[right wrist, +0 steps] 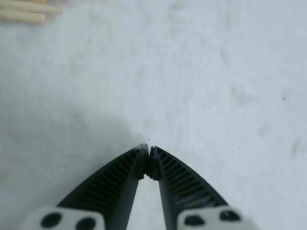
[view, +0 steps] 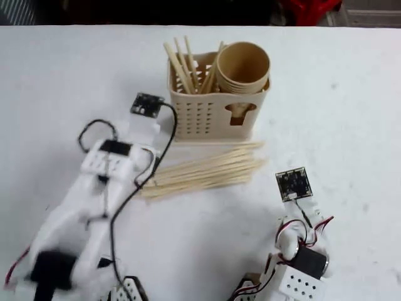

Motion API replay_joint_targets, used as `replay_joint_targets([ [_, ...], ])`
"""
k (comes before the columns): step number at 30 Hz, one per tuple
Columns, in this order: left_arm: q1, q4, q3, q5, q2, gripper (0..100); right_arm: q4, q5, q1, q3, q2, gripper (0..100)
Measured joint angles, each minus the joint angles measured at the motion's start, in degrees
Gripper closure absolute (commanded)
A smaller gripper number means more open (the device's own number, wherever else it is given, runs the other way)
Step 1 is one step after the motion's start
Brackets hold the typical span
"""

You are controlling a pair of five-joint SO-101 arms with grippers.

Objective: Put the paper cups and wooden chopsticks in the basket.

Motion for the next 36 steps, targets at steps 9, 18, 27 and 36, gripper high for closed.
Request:
replay_joint_targets([
  [9, 13.98, 11.52, -3.78, -8.53, -14.07, 98, 0.0, 0.0, 0.0, 0.0, 0.0, 98.1],
  [18, 25.41, 12.04, -12.04, -17.49, 2.2, 98, 0.0, 0.0, 0.0, 0.0, 0.0, 98.1],
  [27, 25.85, 11.08, -23.65, -25.23, 24.18, 98, 0.0, 0.0, 0.0, 0.0, 0.0, 98.1],
  [36, 23.56, 11.08, -27.34, -26.9, 32.26, 98, 0.0, 0.0, 0.0, 0.0, 0.0, 98.1],
])
